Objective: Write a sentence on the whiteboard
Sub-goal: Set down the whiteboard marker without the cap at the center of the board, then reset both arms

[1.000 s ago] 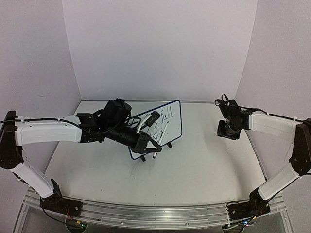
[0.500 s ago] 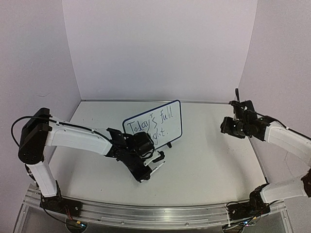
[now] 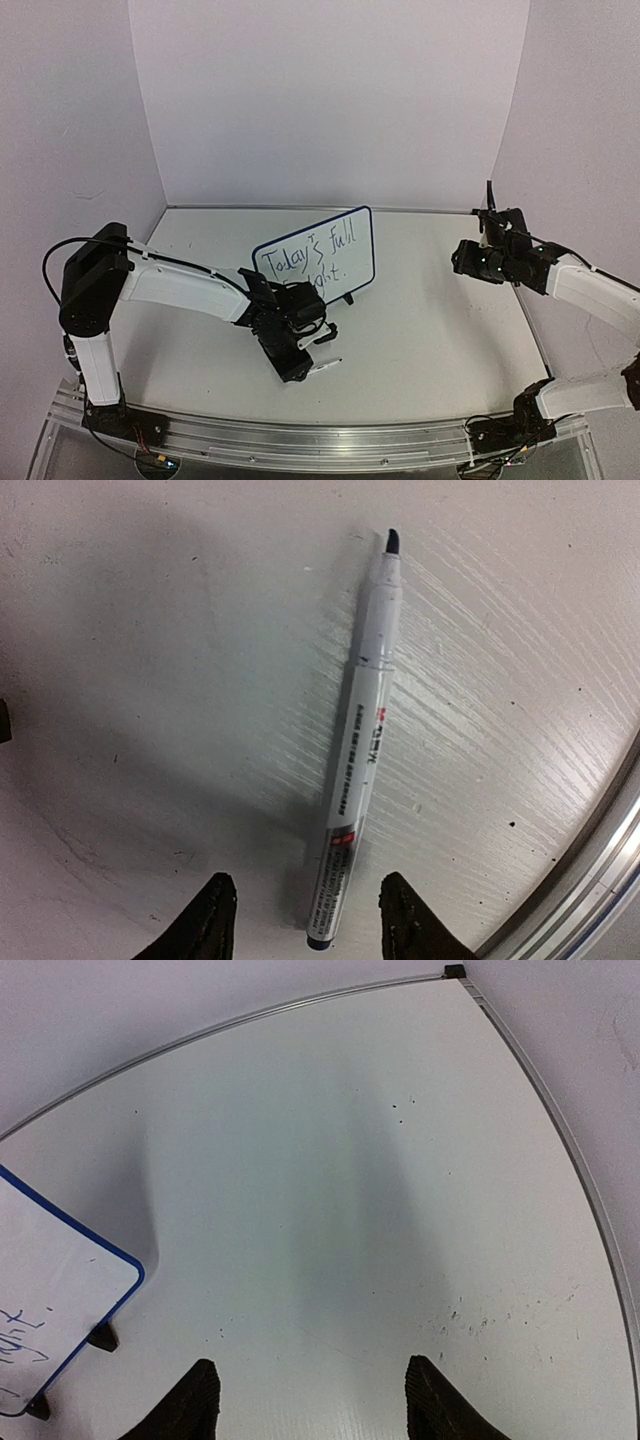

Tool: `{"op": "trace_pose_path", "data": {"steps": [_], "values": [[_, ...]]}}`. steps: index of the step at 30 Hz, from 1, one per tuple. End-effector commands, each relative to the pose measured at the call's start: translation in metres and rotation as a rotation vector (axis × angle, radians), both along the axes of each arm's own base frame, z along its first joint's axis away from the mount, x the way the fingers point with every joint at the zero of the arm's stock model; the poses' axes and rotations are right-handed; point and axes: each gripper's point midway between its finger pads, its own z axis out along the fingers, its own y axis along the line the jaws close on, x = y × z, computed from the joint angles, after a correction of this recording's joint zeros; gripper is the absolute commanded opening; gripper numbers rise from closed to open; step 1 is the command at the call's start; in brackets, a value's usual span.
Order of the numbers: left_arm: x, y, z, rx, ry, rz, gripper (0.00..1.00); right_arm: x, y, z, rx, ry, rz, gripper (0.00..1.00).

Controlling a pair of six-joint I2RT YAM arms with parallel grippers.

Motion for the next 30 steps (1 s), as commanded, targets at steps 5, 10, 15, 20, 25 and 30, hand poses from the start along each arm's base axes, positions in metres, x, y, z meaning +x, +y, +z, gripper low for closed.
{"op": "trace_pose_path", "data": {"steps": [5,10,15,20,25,30], "values": [[0.012,-0.001,0.028,-0.092,-0.092,0.058,0.64,0.005,0.004,0.012,0.014,-0.045,0.022,0.60],[0.024,0.015,0.047,-0.229,-0.041,0.185,0.72,0.007,0.009,0.013,0.018,-0.045,0.047,0.60],[0.033,0.038,0.054,-0.304,-0.029,0.276,0.74,0.009,0.010,0.010,0.004,-0.038,0.060,0.60],[0.066,0.087,0.067,-0.385,-0.069,0.459,0.77,0.012,0.007,-0.004,0.011,-0.005,0.069,0.61],[0.105,0.146,0.075,-0.417,-0.143,0.674,0.79,0.016,-0.010,-0.016,0.049,0.012,0.042,0.61],[0.143,0.203,0.093,-0.466,-0.254,0.871,0.82,0.018,-0.030,-0.014,0.078,-0.004,0.011,0.62]]}}
